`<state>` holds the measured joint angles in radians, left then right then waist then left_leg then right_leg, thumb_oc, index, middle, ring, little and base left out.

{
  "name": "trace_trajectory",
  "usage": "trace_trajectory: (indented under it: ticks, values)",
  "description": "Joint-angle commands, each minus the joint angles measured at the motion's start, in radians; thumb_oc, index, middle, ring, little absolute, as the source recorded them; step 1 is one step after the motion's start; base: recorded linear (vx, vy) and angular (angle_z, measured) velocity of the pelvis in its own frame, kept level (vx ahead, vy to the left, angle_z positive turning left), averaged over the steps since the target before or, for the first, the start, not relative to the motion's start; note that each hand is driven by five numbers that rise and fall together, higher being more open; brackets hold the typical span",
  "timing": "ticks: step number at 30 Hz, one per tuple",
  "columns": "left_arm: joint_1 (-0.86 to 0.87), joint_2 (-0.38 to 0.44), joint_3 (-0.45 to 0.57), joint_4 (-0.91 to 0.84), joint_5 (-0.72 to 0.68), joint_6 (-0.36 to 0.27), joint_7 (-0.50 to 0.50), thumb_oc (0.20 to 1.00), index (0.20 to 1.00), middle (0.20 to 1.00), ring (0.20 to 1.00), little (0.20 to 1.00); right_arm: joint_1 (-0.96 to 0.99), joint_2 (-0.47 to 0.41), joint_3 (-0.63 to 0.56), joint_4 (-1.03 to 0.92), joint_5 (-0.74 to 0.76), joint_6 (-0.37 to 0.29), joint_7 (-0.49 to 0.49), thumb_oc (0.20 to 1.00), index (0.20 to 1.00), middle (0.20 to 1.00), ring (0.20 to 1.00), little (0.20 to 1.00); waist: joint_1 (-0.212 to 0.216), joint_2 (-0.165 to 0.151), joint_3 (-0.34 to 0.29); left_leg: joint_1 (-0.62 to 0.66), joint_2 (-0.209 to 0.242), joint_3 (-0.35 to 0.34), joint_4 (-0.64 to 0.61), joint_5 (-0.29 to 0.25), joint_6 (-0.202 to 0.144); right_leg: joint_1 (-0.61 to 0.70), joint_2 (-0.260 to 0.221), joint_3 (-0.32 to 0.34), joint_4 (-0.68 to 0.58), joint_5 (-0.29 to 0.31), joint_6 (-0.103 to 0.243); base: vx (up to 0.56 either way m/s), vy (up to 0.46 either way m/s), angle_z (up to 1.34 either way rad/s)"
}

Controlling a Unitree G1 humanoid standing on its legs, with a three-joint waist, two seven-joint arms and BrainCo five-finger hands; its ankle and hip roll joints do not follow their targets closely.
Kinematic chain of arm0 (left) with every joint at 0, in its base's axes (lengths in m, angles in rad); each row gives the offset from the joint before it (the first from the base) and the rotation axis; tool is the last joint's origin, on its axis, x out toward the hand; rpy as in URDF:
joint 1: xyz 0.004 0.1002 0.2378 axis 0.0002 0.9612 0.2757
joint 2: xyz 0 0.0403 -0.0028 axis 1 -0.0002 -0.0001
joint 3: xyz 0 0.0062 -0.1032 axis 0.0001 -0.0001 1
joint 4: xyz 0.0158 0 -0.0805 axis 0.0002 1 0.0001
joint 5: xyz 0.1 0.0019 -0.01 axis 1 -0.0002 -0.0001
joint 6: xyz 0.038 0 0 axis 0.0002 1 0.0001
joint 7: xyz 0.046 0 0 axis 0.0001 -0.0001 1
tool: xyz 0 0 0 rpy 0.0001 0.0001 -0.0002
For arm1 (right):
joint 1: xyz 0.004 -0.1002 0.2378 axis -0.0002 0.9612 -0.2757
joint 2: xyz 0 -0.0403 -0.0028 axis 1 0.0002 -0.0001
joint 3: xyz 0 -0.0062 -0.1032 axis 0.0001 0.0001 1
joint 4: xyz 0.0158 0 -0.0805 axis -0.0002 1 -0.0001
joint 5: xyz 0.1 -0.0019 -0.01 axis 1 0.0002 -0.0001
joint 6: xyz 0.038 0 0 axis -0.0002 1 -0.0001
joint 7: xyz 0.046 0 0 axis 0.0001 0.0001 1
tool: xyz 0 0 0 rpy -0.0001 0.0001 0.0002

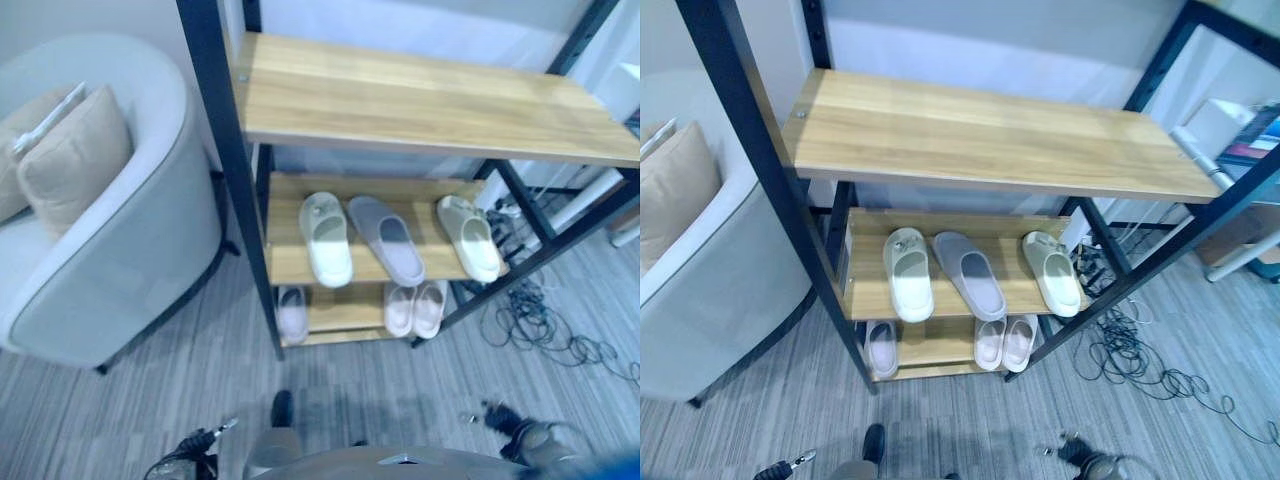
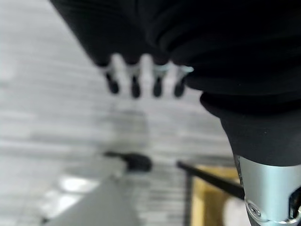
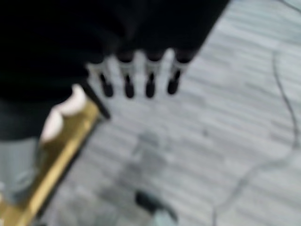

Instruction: Arrange the slippers neatly on the shoe rack.

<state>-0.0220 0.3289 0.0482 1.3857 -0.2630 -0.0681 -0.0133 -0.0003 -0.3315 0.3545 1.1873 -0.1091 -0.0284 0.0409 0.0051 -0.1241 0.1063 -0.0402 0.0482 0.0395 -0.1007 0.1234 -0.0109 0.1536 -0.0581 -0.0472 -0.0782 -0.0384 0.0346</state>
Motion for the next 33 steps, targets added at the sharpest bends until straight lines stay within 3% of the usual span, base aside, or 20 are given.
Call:
trace_trajectory:
  ticks: [1,10,13,14,25,31,33]
  values:
    - [-0.016,-0.044,-0.064,0.013,0.040,-0.015,0.027,1.000,1.000,1.000,1.000,1.000,-0.031,-0.033,-0.008,0.046,-0.010,-0.006,-0.036,1.000,1.000,1.000,1.000,1.000,0.003,0.075,-0.053,0.064,0.028,-0.008,0.013,-0.077,-0.052,-0.093,-0.017,-0.036,0.092,-0.022,0.058,0.01,-0.002,-0.10]
    - [-0.003,-0.085,-0.168,0.004,0.131,-0.027,0.039,1.000,1.000,1.000,1.000,1.000,-0.057,-0.011,-0.039,-0.017,0.134,-0.044,-0.043,1.000,1.000,1.000,1.000,1.000,-0.013,0.109,-0.053,0.072,0.021,0.002,0.013,-0.087,-0.051,-0.078,-0.023,-0.032,0.056,-0.013,0.065,0.01,-0.008,-0.01]
    - [0.004,-0.096,-0.206,0.001,0.185,-0.022,0.048,1.000,1.000,1.000,1.000,1.000,-0.084,-0.004,0.012,-0.100,0.098,-0.054,-0.050,1.000,1.000,1.000,1.000,1.000,-0.013,0.118,-0.047,0.073,0.022,0.005,0.013,-0.087,-0.052,-0.071,-0.023,-0.031,0.041,-0.009,0.066,0.00,0.000,0.00]
    - [0.001,-0.127,-0.281,-0.015,0.265,-0.026,0.047,1.000,1.000,1.000,1.000,1.000,-0.119,0.009,0.092,-0.145,0.016,-0.065,-0.054,1.000,1.000,1.000,1.000,1.000,-0.011,0.127,-0.041,0.075,0.023,0.008,0.013,-0.089,-0.053,-0.060,-0.020,-0.037,0.014,-0.003,0.067,0.00,0.000,0.00]
    - [-0.031,-0.186,-0.437,-0.081,0.368,-0.041,0.074,1.000,1.000,1.000,1.000,1.000,-0.189,0.099,0.249,-0.260,-0.009,-0.089,-0.034,1.000,1.000,1.000,1.000,1.000,0.003,0.133,-0.026,0.075,0.027,-0.002,0.013,-0.088,-0.056,-0.039,-0.014,-0.052,-0.009,-0.007,0.063,0.00,0.000,0.00]
    - [-0.037,-0.172,-0.452,-0.091,0.407,-0.040,0.097,1.000,1.000,1.000,1.000,1.000,-0.235,0.067,0.341,-0.475,-0.052,-0.114,-0.007,1.000,1.000,1.000,1.000,1.000,0.007,0.134,-0.003,0.067,0.031,-0.002,0.013,-0.085,-0.060,-0.048,-0.011,-0.050,-0.006,-0.008,0.063,-0.02,-0.009,-0.01]
    - [-0.030,-0.163,-0.443,-0.088,0.428,-0.040,0.092,1.000,1.000,1.000,1.000,1.000,-0.266,-0.003,0.385,-0.683,-0.091,-0.142,0.034,1.000,1.000,1.000,1.000,1.000,0.003,0.133,0.007,0.064,0.035,0.001,0.013,-0.084,-0.063,-0.054,-0.008,-0.047,-0.003,-0.011,0.063,-0.01,-0.008,-0.02]
